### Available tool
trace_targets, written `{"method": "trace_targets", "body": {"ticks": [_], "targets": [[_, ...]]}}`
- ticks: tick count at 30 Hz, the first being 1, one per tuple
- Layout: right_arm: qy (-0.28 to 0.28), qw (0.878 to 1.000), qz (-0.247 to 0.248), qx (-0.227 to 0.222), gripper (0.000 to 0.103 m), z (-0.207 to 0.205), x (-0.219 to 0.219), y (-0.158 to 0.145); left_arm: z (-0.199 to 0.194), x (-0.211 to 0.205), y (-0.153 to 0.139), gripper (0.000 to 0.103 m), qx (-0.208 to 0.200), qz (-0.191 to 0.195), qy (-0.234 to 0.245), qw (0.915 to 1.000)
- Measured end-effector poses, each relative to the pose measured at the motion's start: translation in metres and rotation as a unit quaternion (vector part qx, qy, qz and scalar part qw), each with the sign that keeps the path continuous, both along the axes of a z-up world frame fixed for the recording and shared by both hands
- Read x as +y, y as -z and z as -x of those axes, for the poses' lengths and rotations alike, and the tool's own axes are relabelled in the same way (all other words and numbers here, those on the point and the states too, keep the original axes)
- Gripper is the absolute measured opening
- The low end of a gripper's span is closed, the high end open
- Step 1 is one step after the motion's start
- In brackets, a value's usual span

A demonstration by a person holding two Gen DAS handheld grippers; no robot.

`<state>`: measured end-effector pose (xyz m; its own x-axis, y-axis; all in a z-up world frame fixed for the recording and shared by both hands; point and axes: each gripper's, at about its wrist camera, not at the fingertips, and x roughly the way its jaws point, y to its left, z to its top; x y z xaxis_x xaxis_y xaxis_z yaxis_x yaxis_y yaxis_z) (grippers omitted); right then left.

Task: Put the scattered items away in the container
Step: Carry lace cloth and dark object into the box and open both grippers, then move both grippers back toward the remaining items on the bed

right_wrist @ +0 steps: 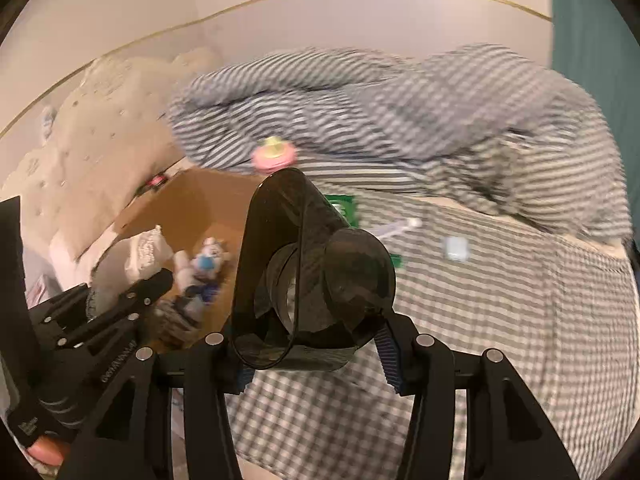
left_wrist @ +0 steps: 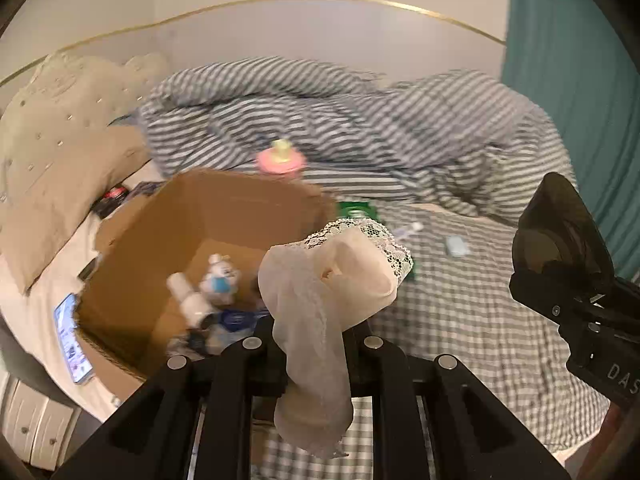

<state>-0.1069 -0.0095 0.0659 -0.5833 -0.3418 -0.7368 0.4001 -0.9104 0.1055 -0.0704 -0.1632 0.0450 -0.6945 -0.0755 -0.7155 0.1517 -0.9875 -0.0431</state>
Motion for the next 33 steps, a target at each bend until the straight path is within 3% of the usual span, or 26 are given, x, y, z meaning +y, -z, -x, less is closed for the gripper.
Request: {"method": "trace_targets", "body": {"ticks": [7, 14, 16, 17, 18, 21, 28, 33], "targets": [[-0.069, 0.997, -0.004, -0.046, 0.049, 0.032, -0.092, 0.034, 0.016, -0.070, 0.034, 0.016, -0.038, -0.009, -0.058, 0.9975], [-0.093, 0.994, -0.025, -0.059, 0.049, 0.057, -0.142, 0.060, 0.030, -0.113, 0.064, 0.018, -0.061, -0.015, -0.092, 0.9938], [-0.089, 0.995, -0.026, -0.049, 0.054, 0.062, -0.144, 0.062, 0.033, -0.114, 0.068, 0.038, -0.062, -0.012, -0.089, 0.9940], [-0.085, 0.995, -0.028, -0.041, 0.073, 0.063, -0.145, 0.062, 0.035, -0.114, 0.071, 0.073, -0.064, -0.004, -0.090, 0.9939], [-0.082, 0.996, -0.027, -0.032, 0.091, 0.065, -0.145, 0.062, 0.037, -0.113, 0.072, 0.097, -0.064, 0.008, -0.094, 0.9935], [-0.057, 0.998, -0.033, -0.010, 0.093, 0.068, -0.138, 0.060, 0.038, -0.106, 0.070, 0.099, -0.042, 0.021, -0.090, 0.9948], [-0.022, 0.999, -0.007, -0.048, 0.093, 0.080, -0.100, 0.062, 0.043, -0.093, 0.072, 0.099, -0.048, 0.026, -0.086, 0.9948], [0.005, 0.995, 0.053, -0.087, 0.093, 0.081, -0.056, 0.061, 0.041, -0.080, 0.066, 0.099, -0.049, 0.028, -0.085, 0.9948]]}}
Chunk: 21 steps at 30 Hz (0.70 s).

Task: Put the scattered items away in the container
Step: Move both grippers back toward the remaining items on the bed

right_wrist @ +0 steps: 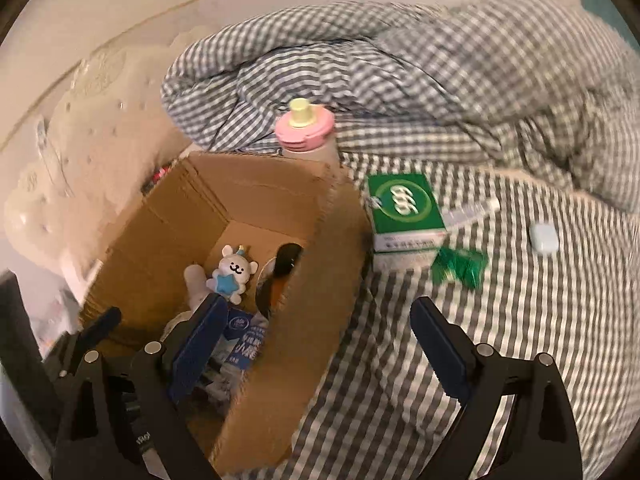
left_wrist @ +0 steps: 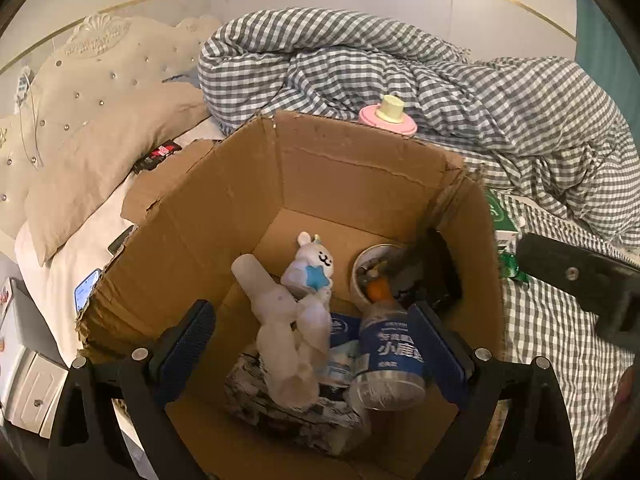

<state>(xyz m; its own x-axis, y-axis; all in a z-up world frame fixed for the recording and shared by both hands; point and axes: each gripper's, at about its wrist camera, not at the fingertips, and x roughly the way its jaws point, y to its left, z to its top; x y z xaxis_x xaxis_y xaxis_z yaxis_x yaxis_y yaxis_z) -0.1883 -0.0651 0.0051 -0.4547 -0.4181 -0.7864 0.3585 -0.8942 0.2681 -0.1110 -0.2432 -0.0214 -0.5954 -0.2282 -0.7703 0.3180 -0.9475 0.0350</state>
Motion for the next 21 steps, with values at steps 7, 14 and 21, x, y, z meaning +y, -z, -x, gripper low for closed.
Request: {"method": "trace_targets", "body": {"ticks": [7, 14, 21], "targets": [[0.039, 0.998, -0.037, 0.021, 0.093, -0.019, 0.060, -0.008, -0.007, 0.040, -0.019, 0.099, 0.013, 0.010, 0.025, 0.9996], [0.085, 0.993, -0.058, 0.051, 0.093, -0.045, 0.139, -0.017, -0.017, 0.105, -0.027, 0.099, 0.023, 0.017, 0.064, 0.9975], [0.112, 0.991, -0.058, 0.053, 0.093, -0.063, 0.199, -0.015, -0.023, 0.164, -0.019, 0.099, 0.026, 0.005, 0.111, 0.9934]]}}
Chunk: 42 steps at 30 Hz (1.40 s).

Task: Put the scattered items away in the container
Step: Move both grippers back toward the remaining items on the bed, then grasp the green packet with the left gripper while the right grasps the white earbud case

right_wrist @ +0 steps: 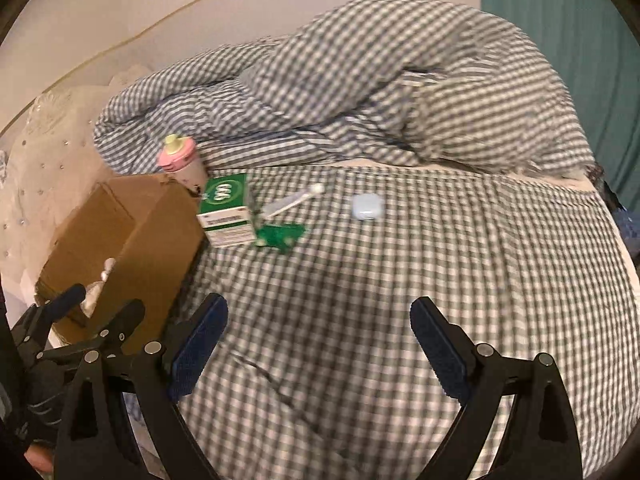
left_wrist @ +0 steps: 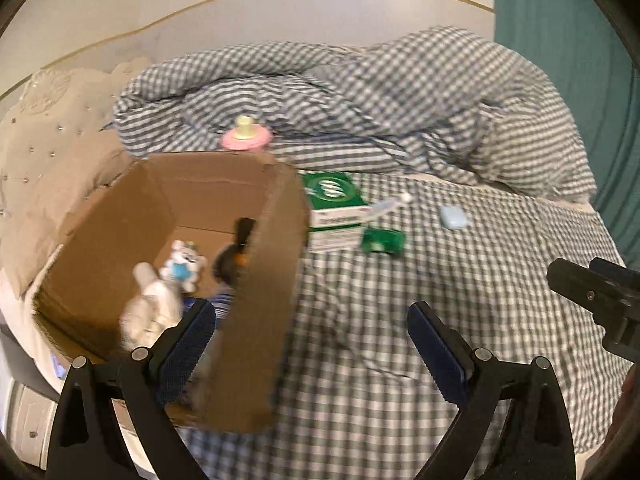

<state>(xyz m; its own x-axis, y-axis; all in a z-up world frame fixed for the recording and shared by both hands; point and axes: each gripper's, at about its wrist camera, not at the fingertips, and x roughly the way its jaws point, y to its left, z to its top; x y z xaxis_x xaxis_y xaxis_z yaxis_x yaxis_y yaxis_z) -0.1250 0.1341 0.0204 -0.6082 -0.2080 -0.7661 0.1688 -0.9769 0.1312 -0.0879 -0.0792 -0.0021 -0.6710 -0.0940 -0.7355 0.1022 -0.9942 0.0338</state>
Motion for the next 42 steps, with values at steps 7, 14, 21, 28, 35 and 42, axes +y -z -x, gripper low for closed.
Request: {"method": "trace_targets", "body": {"ticks": [7, 14, 21, 28, 35, 42], "targets": [[0.028, 0.999, 0.015, -0.012, 0.093, 0.008, 0.041, 0.021, 0.013, 0.035, 0.024, 0.099, -0.007, -0.002, 0.027, 0.9996], [0.018, 0.999, 0.023, -0.036, 0.093, 0.047, 0.047, 0.055, 0.061, 0.052, 0.064, 0.099, -0.032, -0.016, 0.045, 0.9983], [0.017, 0.998, 0.016, -0.060, 0.093, 0.100, 0.053, 0.087, 0.128, 0.062, 0.103, 0.099, -0.043, -0.028, 0.040, 0.9979], [0.019, 0.997, 0.002, -0.074, 0.093, 0.146, 0.055, 0.111, 0.191, 0.050, 0.157, 0.099, -0.086, -0.045, -0.004, 0.9953], [0.005, 0.997, -0.010, -0.075, 0.093, 0.196, 0.039, 0.128, 0.209, 0.048, 0.168, 0.058, -0.082, -0.031, 0.013, 0.9960], [-0.013, 0.995, -0.003, -0.096, 0.092, 0.240, 0.016, 0.159, 0.200, 0.054, 0.158, 0.037, -0.077, -0.020, 0.034, 0.9962]]}}
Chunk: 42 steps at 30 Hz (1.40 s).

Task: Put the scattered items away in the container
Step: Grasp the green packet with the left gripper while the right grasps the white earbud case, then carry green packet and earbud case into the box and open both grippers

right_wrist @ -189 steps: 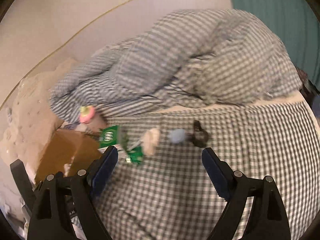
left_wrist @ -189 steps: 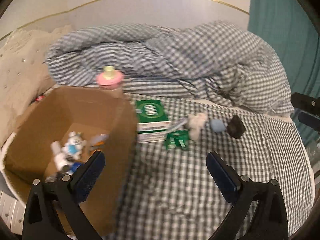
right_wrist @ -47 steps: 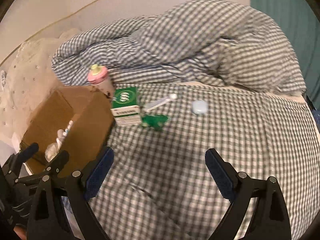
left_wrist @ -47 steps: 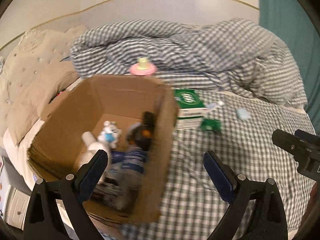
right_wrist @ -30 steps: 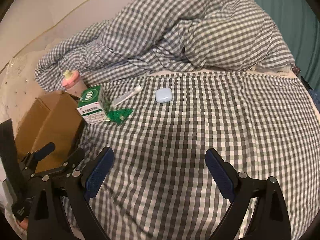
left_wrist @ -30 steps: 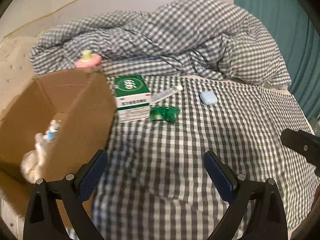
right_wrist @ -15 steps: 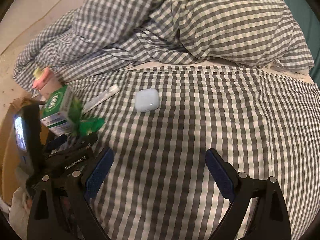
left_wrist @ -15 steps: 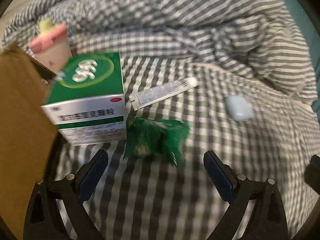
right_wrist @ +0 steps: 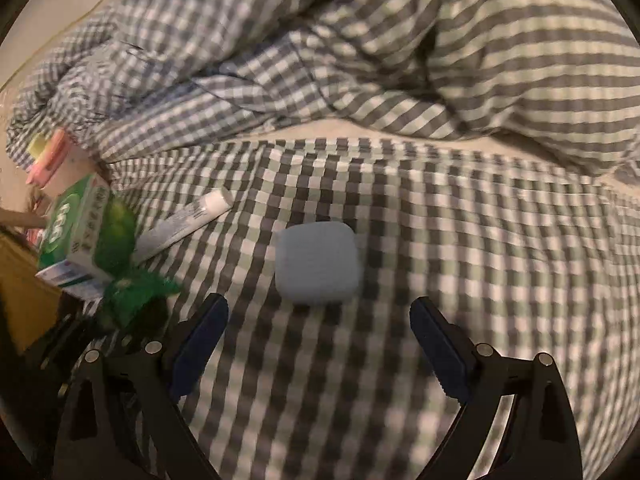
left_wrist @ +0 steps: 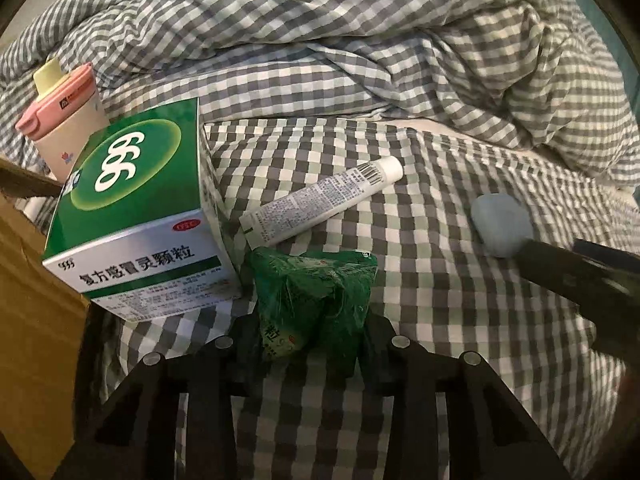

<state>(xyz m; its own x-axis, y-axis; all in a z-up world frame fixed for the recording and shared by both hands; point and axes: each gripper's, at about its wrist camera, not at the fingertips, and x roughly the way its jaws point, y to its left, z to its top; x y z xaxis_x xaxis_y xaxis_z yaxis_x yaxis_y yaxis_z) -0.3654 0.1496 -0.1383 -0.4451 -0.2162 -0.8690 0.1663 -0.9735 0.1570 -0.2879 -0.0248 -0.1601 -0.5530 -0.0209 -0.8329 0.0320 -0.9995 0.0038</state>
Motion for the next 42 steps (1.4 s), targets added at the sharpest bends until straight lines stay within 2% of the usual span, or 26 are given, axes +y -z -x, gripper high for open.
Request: {"method": "trace_targets", "body": {"ticks": [2, 4, 5, 6, 10, 13, 16, 22, 27, 32, 35, 39, 42], "targets": [[0.003, 1.000, -0.004, -0.007, 0.088, 0.010, -0.005, 0.010, -0.004, -0.001, -0.003, 0.037, 0.003, 0.000, 0.000, 1.0000], [0.013, 0.999, -0.035, -0.002, 0.077, 0.016, -0.010, 0.016, -0.003, 0.000, -0.004, 0.037, 0.003, -0.005, 0.001, 1.0000], [0.012, 0.998, -0.063, 0.006, 0.063, 0.016, -0.015, 0.016, -0.004, -0.001, -0.004, 0.037, 0.002, -0.007, 0.004, 1.0000], [0.004, 0.998, -0.069, 0.009, 0.050, 0.015, -0.018, 0.015, -0.004, -0.002, -0.004, 0.036, 0.002, -0.010, 0.004, 0.9999], [0.000, 0.999, -0.042, 0.008, 0.050, 0.002, -0.012, 0.003, -0.003, -0.010, -0.006, 0.036, -0.007, -0.032, -0.001, 0.9995], [0.004, 0.999, -0.034, 0.026, 0.050, -0.021, -0.004, -0.016, -0.011, -0.011, -0.015, 0.036, -0.003, -0.043, -0.001, 0.9991], [0.010, 1.000, -0.011, 0.028, 0.050, -0.049, 0.006, -0.036, -0.019, -0.004, -0.025, 0.036, -0.011, -0.030, 0.001, 0.9995], [0.012, 0.999, 0.016, 0.037, 0.050, -0.113, 0.017, -0.073, -0.059, 0.008, -0.057, 0.036, -0.010, -0.037, 0.010, 0.9992], [-0.005, 0.998, 0.032, 0.053, 0.050, -0.158, 0.009, -0.109, -0.102, 0.008, -0.099, 0.036, 0.009, -0.034, 0.017, 0.9992], [-0.054, 0.995, 0.037, 0.081, 0.050, -0.193, -0.042, -0.145, -0.139, -0.026, -0.150, 0.036, 0.052, -0.038, -0.012, 0.9979], [-0.091, 0.990, 0.049, 0.093, 0.050, -0.210, -0.085, -0.164, -0.160, -0.065, -0.173, 0.036, 0.067, -0.029, -0.044, 0.9964], [-0.143, 0.982, 0.083, 0.091, 0.049, -0.219, -0.145, -0.182, -0.175, -0.116, -0.188, 0.037, 0.072, -0.019, -0.078, 0.9942], [-0.173, 0.975, 0.087, 0.105, 0.049, -0.222, -0.192, -0.197, -0.179, -0.153, -0.195, 0.037, 0.068, -0.009, -0.099, 0.9927]]}}
